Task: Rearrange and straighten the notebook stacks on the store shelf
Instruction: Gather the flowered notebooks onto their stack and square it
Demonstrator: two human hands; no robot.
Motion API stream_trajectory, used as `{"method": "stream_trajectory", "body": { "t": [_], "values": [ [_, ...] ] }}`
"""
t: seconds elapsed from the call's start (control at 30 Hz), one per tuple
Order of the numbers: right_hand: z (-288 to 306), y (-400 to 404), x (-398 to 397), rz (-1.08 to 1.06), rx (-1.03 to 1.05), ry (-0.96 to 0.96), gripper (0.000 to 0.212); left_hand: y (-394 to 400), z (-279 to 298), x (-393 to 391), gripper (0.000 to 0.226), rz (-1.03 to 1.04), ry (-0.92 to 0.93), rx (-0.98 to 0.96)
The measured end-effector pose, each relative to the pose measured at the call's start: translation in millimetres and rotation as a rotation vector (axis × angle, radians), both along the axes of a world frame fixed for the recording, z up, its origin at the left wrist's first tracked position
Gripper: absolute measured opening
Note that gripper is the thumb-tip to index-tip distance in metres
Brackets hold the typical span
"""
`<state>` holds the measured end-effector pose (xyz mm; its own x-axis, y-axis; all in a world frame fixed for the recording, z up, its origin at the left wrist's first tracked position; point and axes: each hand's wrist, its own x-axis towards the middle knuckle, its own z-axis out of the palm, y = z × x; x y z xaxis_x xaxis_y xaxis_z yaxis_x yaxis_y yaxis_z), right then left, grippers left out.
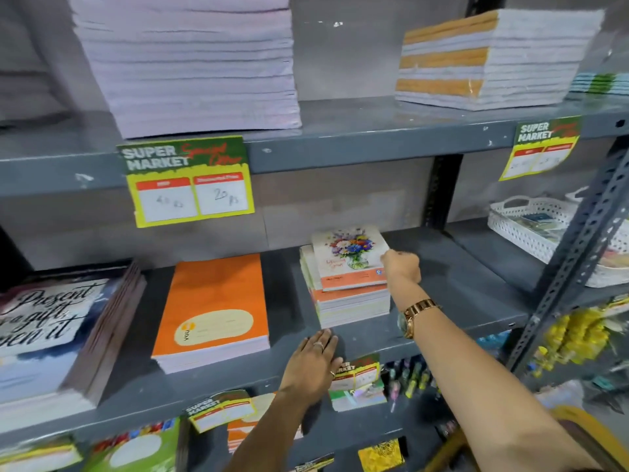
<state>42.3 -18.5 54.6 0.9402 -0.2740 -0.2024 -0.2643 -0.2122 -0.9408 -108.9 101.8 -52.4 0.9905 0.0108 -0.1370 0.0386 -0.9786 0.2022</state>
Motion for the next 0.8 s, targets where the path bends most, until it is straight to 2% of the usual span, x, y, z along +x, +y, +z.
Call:
{"method": "stream_trajectory", "body": {
  "t": [0.17, 0.53, 0.7, 0.8],
  "values": [
    [-9, 13, -8, 0.06, -0.188, 0.067, 0.03, 19, 0, -11, 0.053, 0.036, 0.007, 0.003],
    [-21, 31, -6, 0.06, -0.648, -0.039, 0.034, 26, 0, -21, 0.053, 0.067, 0.011, 0.004],
    [-26, 26, 0, 0.099, -0.756, -0.041, 0.035, 31, 5, -20, 0.05, 0.135, -0.112, -0.038],
    [-28, 16, 2, 0.163, -0.711, -0.205, 0.028, 28, 19, -11, 0.048, 0.2, -0.253, -0.137]
  ]
}}
